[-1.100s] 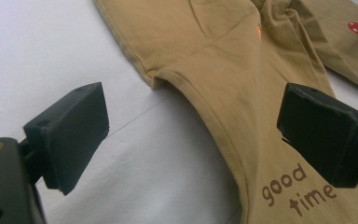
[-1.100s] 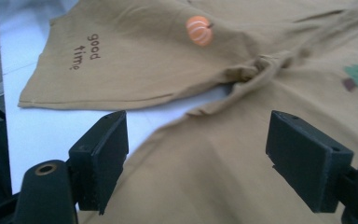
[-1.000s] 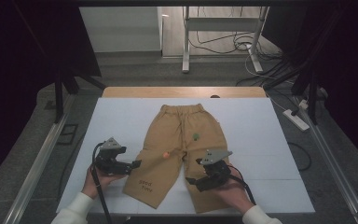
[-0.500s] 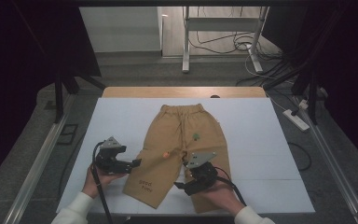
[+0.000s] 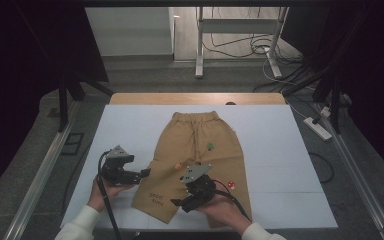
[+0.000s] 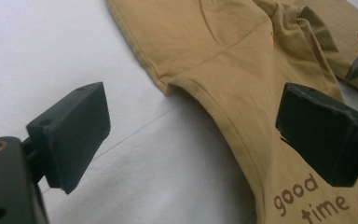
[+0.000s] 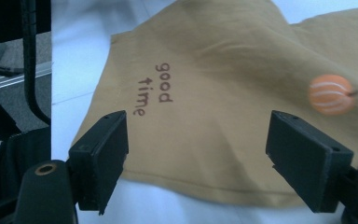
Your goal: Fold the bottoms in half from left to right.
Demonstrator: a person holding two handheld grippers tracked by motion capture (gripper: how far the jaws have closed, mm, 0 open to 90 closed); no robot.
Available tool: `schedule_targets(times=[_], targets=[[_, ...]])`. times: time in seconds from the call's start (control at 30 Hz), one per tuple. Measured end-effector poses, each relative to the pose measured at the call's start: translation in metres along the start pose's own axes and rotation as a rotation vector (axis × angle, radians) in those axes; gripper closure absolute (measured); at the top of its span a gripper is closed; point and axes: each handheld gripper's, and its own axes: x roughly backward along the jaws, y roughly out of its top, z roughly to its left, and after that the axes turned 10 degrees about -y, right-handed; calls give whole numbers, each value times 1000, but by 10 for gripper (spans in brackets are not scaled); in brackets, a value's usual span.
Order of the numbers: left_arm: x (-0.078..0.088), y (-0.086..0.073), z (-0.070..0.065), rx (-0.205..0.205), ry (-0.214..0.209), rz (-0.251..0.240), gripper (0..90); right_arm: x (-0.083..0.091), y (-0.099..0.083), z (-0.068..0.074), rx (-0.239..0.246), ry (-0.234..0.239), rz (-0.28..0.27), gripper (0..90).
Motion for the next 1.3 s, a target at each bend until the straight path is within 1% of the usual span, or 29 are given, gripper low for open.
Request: schedule_targets(times=[0.03,0.23,0.37,0.57,0.6,0.63,0.7,0.8,0.83,0.87,0.97,1.03,1.17,1.2,1.3], targets=[[-1,0,0,-1,2,2,98,-4,2,3,3,12,4,214],[0,1,1,-2,7,0,98,-12,5,9,14,28,10,214],[0,0,2,7,14,-3,98,-17,8,14,24,40,11,215],[0,1,4,10,20,-5,100,-28,15,27,58,61,21,216],[0,1,4,10,20,-4,100,-32,18,31,71,70,25,216],[0,1,4,9,20,-3,100,-32,18,31,71,70,25,216],[0,1,3,9,18,-1,100,-37,21,35,81,80,25,217],[-1,1,4,9,19,0,100,-44,25,42,101,82,30,218],[-1,1,4,9,19,0,100,-47,28,46,119,85,38,219],[-1,1,4,9,20,0,100,-47,28,46,119,85,38,219],[0,0,5,12,21,1,100,-53,30,53,137,91,39,220],[0,0,6,12,23,2,100,-56,32,56,152,85,43,222],[0,0,7,15,25,1,100,-60,36,60,162,82,47,223],[0,0,7,12,26,7,100,-62,37,61,175,78,51,223],[0,-1,7,14,27,9,100,-64,38,62,176,78,56,223]])
